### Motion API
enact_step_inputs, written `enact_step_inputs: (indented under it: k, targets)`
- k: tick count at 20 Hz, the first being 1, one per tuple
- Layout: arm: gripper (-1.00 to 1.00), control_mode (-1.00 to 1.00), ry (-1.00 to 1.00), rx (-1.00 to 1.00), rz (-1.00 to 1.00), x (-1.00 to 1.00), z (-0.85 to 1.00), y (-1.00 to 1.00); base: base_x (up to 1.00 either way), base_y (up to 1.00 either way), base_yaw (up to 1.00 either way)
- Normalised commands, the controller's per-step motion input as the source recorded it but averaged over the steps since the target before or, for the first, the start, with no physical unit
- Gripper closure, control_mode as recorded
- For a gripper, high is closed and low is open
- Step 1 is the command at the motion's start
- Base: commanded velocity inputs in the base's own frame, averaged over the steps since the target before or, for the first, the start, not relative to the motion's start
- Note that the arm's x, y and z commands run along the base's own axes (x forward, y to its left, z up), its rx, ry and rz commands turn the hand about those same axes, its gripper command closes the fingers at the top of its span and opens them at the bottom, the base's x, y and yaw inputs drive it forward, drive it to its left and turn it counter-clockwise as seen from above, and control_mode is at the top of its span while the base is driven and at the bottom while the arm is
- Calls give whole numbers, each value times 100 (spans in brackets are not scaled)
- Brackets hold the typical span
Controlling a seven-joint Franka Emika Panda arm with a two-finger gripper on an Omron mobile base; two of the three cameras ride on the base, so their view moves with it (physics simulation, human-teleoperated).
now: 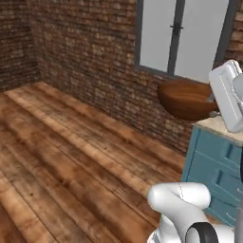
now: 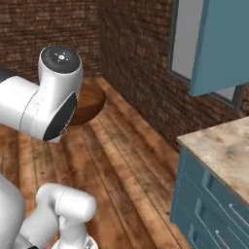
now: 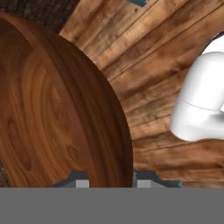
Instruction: Pick up the bowls from the cabinet and place each bowl in front of a stool on the dining counter.
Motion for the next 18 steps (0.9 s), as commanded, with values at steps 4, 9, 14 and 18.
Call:
enact_step_inputs:
  k: [4,9,14,18]
  targets:
    - [100,100,0,0,0,0,0,0,-16,0,100]
    - [100,100,0,0,0,0,0,0,0,0,100]
    - [100,100,0,0,0,0,0,0,-4,0,100]
    - [100,100,0,0,0,0,0,0,-4,0,100]
